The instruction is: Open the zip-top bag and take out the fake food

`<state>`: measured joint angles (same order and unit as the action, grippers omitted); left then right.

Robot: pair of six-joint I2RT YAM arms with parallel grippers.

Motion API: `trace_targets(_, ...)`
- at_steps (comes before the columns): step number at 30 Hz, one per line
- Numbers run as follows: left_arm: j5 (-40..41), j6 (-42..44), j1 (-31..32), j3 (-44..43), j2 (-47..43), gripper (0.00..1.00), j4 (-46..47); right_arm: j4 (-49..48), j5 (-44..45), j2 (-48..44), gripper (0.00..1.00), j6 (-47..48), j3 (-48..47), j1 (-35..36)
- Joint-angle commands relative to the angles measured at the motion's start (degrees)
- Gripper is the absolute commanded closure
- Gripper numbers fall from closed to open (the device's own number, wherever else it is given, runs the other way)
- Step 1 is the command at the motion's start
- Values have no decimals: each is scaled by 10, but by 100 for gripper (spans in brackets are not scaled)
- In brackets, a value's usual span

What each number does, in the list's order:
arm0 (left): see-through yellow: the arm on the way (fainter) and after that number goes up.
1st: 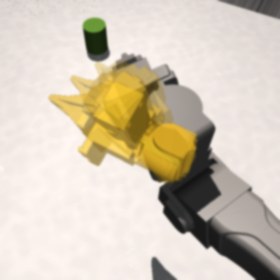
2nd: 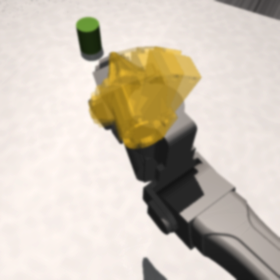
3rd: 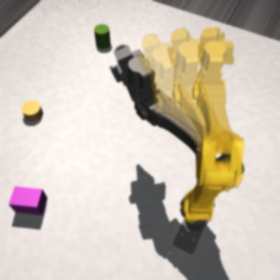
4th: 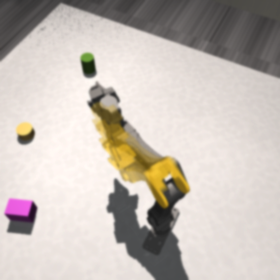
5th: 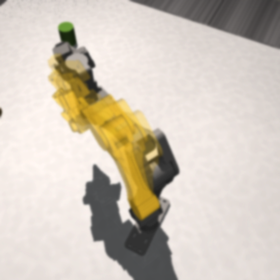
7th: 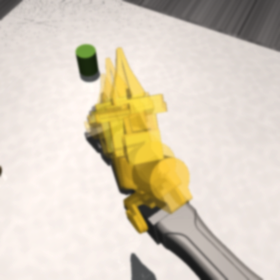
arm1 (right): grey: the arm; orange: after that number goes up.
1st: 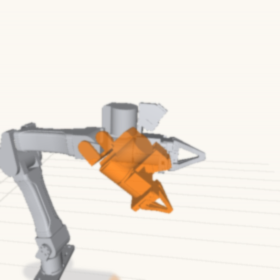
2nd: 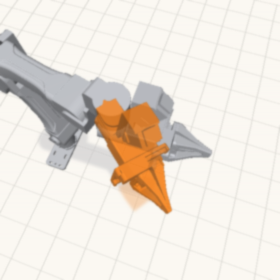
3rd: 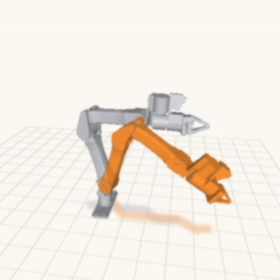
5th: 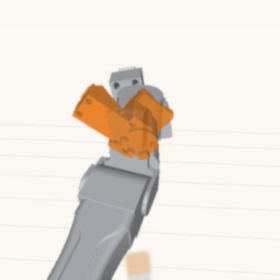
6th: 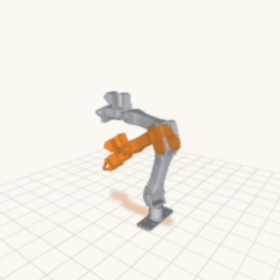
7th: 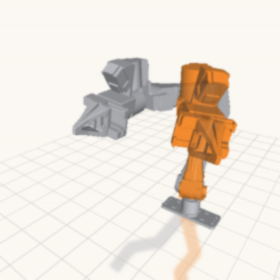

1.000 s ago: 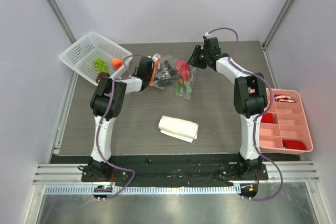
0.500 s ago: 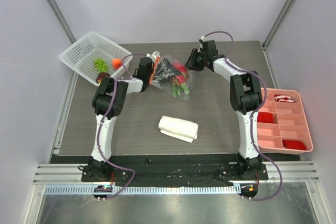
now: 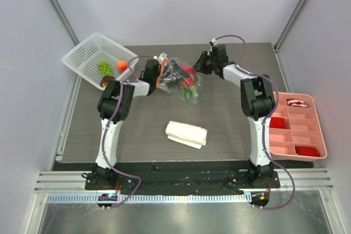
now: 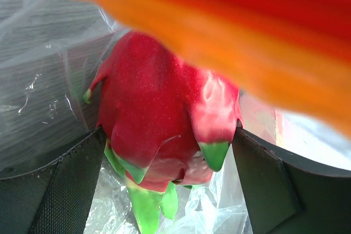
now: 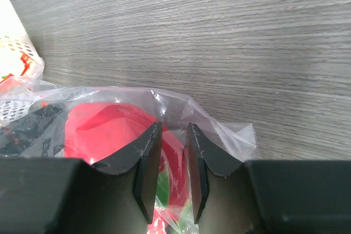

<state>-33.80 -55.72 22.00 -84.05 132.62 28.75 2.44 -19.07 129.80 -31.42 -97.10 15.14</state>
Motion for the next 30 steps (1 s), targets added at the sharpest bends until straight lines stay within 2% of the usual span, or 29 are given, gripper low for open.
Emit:
trace_targets(1,-6,-3,11,-27,13,5,69,37,-90,-41,67,-12,42,60)
trace_targets(9,-13,18,10,28,-18,0,115,10,-124,-61,70,-48,94,61)
trace_targets(16,-15,18,10,57,-28,0,161,31,-99,-60,69,-60,80,51)
trace_targets(21,-8,18,10,76,-34,0,182,71,-102,-48,69,-34,37,35)
trace_targets(24,-7,19,9,86,-47,0,161,105,-54,-62,68,10,13,22)
trace_targets(30,43,25,11,126,-104,1,133,127,-87,-13,68,7,-71,17)
